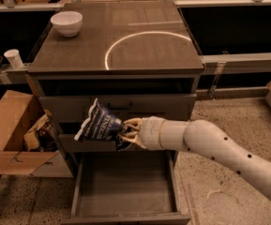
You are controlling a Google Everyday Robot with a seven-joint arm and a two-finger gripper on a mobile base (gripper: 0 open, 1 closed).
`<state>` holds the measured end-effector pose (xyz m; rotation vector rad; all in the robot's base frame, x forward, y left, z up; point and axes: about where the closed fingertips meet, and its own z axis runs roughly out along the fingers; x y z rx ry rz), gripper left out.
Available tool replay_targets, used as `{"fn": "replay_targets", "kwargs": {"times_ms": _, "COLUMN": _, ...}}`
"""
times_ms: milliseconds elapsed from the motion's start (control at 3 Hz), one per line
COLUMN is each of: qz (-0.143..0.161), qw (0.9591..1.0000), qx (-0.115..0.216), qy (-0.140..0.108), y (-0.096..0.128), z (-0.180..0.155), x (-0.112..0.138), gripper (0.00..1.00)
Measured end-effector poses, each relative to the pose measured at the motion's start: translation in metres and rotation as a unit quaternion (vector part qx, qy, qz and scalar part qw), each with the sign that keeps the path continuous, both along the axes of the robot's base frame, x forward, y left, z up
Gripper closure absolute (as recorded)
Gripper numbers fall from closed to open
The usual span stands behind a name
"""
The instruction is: Pick blue chip bag from bottom drawer and place on counter
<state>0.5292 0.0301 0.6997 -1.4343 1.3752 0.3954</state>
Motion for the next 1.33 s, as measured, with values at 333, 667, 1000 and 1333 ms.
{"fn": "replay_targets", "kwargs": {"times_ms": 333, "qz": -0.038, "qw": 0.9985, "qx": 0.023, "qy": -0.032, "y": -0.022, "z": 0.071, "x": 0.034, "gripper": 1.00}}
{"fn": "replay_targets", "kwargs": {"times_ms": 667, "qz": -0.094, "qw": 0.9926, "qx": 0.049, "qy": -0.060, "y": -0.055, "z": 0.142, "x": 0.074, "gripper": 1.00}}
{"fn": "replay_targets", "kwargs": {"times_ms": 1000, "qz": -0.094, "qw": 0.9925, "qx": 0.049, "qy": -0.060, "y": -0.055, "z": 0.142, "x": 0.075, "gripper": 1.00}}
{"fn": "replay_targets", "kwargs": {"times_ms": 1333, "qz": -0.117, "qw": 0.9874, "qx": 0.072, "qy": -0.078, "y": -0.060, "z": 0.175, "x": 0.112, "gripper": 1.00}}
